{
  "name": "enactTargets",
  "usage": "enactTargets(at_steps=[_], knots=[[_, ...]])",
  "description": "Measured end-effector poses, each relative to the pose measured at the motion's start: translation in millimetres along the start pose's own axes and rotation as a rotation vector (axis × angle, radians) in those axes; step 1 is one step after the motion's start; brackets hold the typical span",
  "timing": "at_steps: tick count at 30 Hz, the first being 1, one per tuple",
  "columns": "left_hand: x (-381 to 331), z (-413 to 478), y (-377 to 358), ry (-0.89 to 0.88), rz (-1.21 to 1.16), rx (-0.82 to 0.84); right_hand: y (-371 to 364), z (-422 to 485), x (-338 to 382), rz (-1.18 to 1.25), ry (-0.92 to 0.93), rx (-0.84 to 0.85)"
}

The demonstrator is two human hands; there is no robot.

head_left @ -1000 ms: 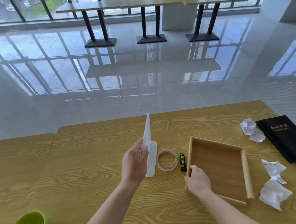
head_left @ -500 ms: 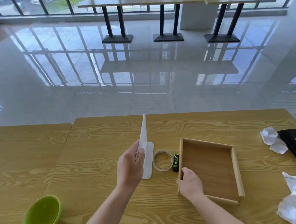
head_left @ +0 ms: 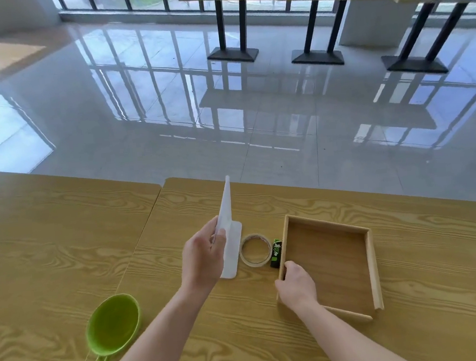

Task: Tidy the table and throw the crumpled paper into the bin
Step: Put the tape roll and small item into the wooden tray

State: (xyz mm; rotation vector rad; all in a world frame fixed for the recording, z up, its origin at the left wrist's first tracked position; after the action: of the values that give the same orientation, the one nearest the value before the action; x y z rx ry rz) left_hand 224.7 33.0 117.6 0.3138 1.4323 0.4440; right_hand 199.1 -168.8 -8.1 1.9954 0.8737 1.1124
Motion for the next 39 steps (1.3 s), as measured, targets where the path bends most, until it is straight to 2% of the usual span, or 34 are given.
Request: enactTargets(at_steps=[25, 39], knots=[[40, 94, 44, 0.009, 0.001, -0.038, -18, 66, 95, 0.049, -0.048, 0.01], [58, 105, 55, 0.07, -0.12, -0.069, -10, 78, 102, 0.173, -0.019, 0.081]])
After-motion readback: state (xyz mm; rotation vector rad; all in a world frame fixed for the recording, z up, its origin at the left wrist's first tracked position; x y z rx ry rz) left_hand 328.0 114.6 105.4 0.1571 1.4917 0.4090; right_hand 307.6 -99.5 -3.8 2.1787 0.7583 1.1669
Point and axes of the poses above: each hand's wrist, its own z-axis towards the middle knuckle, its own y-axis out of the back of the hand, x = y × z, the point moved 2 cm from there along z, towards the middle knuckle, and after that the axes turned 4 degrees about -z, right-handed, at the moved point
